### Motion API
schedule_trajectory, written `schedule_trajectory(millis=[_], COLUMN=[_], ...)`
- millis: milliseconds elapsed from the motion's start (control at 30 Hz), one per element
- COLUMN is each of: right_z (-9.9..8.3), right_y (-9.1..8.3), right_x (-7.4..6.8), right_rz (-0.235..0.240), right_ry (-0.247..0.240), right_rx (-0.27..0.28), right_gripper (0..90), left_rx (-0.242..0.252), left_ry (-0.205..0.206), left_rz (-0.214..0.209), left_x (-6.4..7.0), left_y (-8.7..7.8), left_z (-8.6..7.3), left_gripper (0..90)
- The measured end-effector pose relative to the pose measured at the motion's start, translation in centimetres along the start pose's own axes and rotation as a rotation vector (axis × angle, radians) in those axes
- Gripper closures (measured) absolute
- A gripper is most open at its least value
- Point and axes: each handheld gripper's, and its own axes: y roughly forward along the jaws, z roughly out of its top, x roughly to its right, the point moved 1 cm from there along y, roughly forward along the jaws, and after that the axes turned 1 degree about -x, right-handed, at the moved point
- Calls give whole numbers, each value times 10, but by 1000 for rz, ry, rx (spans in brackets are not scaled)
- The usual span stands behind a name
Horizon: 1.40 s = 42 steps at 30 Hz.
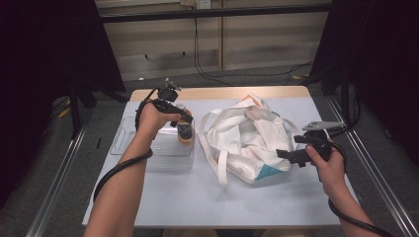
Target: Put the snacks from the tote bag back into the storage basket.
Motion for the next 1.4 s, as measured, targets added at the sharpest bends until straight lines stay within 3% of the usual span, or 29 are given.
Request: schedule_trajectory(millis=[33,233,600,733,767,1033,1067,1100,1133,1200,1233,1267,1300,1400], right_z=[0,2,3,3,3,4,4,4,4,4,4,4,4,5], right_y=[0,0,-1,0,0,0,0,1,1,1,0,0,1,1], right_x=[0,-1,-3,-3,-2,-3,-3,-3,-3,-3,-4,-4,-4,-5], right_rz=[0,-1,-2,-2,-3,1,-2,-1,1,0,2,1,1,5], right_ry=[-1,-1,-7,-9,-5,-11,-12,-12,-12,-11,-9,-12,-10,-14], right_rx=[0,1,2,-3,-4,-3,-4,-4,-6,-4,-5,-5,-6,-4], right_gripper=[27,27,26,26,26,26,27,26,26,26,26,26,26,26], left_rx=[-26,-17,-17,-20,2,10,35,5,26,22,43,19,40,27], left_ry=[37,12,26,57,35,51,25,61,41,62,30,68,46,75], left_rz=[1,2,-15,-22,-26,-43,-49,-47,-52,-61,-63,-64,-70,-82], left_x=[-3,-2,-2,0,2,6,9,8,10,9,12,9,11,11], left_y=[-3,-7,-15,-19,-19,-27,-26,-29,-29,-32,-31,-33,-33,-34], left_z=[0,-6,-14,-17,-18,-24,-25,-26,-27,-29,-30,-31,-33,-36], left_gripper=[225,203,186,184,184,182,181,181,180,180,180,180,180,180])
